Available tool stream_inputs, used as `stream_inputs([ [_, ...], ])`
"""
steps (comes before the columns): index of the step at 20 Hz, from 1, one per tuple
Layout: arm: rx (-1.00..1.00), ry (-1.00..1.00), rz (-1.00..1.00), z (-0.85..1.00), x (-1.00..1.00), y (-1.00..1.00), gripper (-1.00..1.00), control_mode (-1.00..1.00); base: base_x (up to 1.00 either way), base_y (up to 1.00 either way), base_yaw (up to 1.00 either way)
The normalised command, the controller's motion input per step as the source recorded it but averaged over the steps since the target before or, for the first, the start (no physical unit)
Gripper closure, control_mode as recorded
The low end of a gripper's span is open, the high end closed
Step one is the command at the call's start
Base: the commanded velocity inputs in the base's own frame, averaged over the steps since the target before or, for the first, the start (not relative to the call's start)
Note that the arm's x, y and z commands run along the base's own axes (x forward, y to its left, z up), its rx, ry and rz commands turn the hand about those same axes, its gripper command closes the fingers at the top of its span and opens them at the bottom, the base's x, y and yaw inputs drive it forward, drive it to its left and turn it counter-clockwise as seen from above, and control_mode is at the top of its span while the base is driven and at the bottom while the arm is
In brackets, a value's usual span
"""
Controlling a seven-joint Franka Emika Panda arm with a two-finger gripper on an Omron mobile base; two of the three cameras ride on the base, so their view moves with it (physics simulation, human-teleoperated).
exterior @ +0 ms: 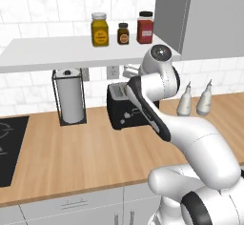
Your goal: Start the toaster. Once the lever pops up, take the bread to the plate on the dining counter.
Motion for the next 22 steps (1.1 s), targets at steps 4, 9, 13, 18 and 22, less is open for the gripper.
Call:
stream_inputs([
  [4, 0.00, 0.00, 0.00, 0.00, 0.00, 0.00, -1.00, -1.00, 0.00, 0.00, 0.00],
  [9, 0.00, 0.00, 0.00, 0.00, 0.00, 0.00, -1.00, -1.00, 0.00, 0.00, 0.00],
  [13, 0.00, 0.00, 0.00, 0.00, 0.00, 0.00, -1.00, -1.00, 0.00, 0.00, 0.00],
  [18, 0.00, 0.00, 0.00, 0.00, 0.00, 0.00, -1.00, -1.00, 0.00, 0.00, 0.00],
  [22, 0.00, 0.00, 0.00, 0.00, 0.00, 0.00, -1.00, -1.00, 0.00, 0.00, 0.00],
])
